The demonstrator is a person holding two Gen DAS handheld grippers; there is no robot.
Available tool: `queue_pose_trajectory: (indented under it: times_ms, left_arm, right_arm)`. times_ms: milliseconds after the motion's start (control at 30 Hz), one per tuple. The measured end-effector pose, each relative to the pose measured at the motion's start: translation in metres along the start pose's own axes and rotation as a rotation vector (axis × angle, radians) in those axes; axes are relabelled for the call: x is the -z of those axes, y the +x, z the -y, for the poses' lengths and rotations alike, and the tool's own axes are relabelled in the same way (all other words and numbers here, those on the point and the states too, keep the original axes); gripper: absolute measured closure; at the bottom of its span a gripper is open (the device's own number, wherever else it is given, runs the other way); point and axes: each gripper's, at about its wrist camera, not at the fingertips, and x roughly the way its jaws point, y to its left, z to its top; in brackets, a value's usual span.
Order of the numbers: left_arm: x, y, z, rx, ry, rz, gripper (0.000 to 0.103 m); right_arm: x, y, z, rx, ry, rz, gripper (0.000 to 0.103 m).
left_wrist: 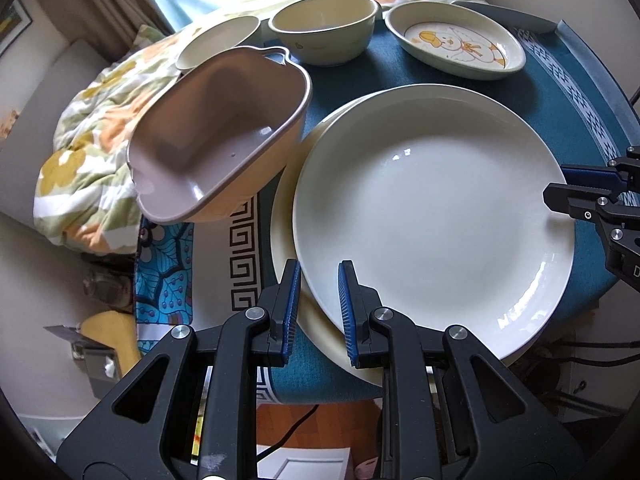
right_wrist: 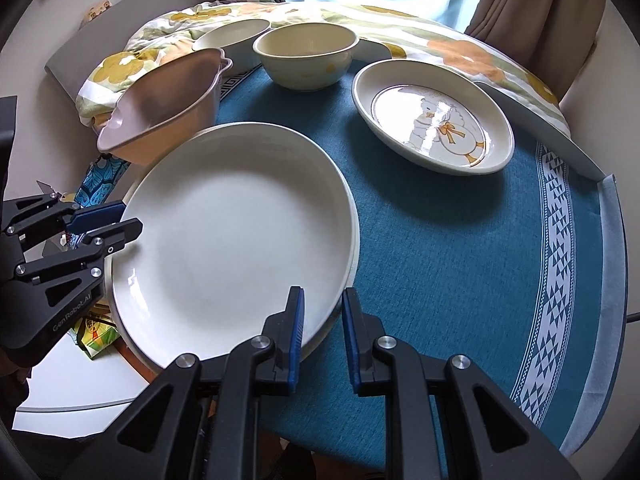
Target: Organize plates and bowls
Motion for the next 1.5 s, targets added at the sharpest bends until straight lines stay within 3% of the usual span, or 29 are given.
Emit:
queue_pose_trajectory:
  times_ms: [400, 533, 667, 700, 733, 767, 800, 900, 1067, 1333, 1367, 1433, 1467, 1500]
  left_arm:
    - [0.001, -0.006, -0.009, 0.036, -0.026, -0.007, 0.086]
    - [-0.009, -0.036, -0.016, 0.068, -0.048, 0.057, 0.086]
    - [-0.026, -0.085, -0.028, 0.099, -0.086, 0.201, 0.086]
    - [-0.030, -0.096, -0.031, 0.113, -0.094, 0.241, 0.086]
    - [-0.035, -0.106, -0.034, 0.130, -0.097, 0.276, 0.086]
    - [-0.040, -0.113, -0.036, 0.147, -0.097, 0.298, 0.086]
    - [-0.046, -0.118, -0.038, 0.158, -0.095, 0.301, 0.086]
    - [-0.062, -0.116, -0.040, 0.219, -0.102, 0.278, 0.085]
    - [-0.079, -0.095, -0.034, 0.351, -0.118, 0.207, 0.084]
    - [-0.085, -0.079, -0.022, 0.406, -0.127, 0.154, 0.084]
    - [-0.087, -0.078, -0.023, 0.412, -0.132, 0.145, 0.082]
    - [-0.090, -0.074, -0.027, 0.426, -0.141, 0.133, 0.058]
    - [-0.093, -0.073, -0.028, 0.435, -0.144, 0.135, 0.021]
    - [-0.094, -0.074, -0.030, 0.445, -0.148, 0.146, 0.004]
  right_arm:
    - [0.000, -0.005, 0.000, -0.027, 0.035, 0.013, 0.086]
    - [-0.007, -0.031, 0.004, -0.036, 0.075, 0.084, 0.086]
    - [-0.017, -0.069, 0.018, -0.035, 0.140, 0.199, 0.085]
    - [-0.019, -0.078, 0.022, -0.036, 0.156, 0.227, 0.080]
    - [-0.020, -0.086, 0.027, -0.037, 0.169, 0.260, 0.060]
    - [-0.021, -0.095, 0.030, -0.036, 0.181, 0.296, 0.033]
    - [-0.022, -0.103, 0.033, -0.032, 0.196, 0.334, 0.015]
    - [-0.021, -0.121, 0.042, -0.005, 0.248, 0.391, 0.013]
    - [-0.017, -0.132, 0.051, 0.053, 0.294, 0.388, 0.013]
    - [-0.011, -0.128, 0.068, 0.076, 0.330, 0.354, 0.013]
    - [-0.012, -0.128, 0.071, 0.070, 0.344, 0.358, 0.013]
    - [-0.014, -0.129, 0.073, 0.056, 0.361, 0.372, 0.013]
    - [-0.013, -0.130, 0.072, 0.056, 0.362, 0.380, 0.013]
    - [-0.014, -0.131, 0.071, 0.059, 0.360, 0.386, 0.013]
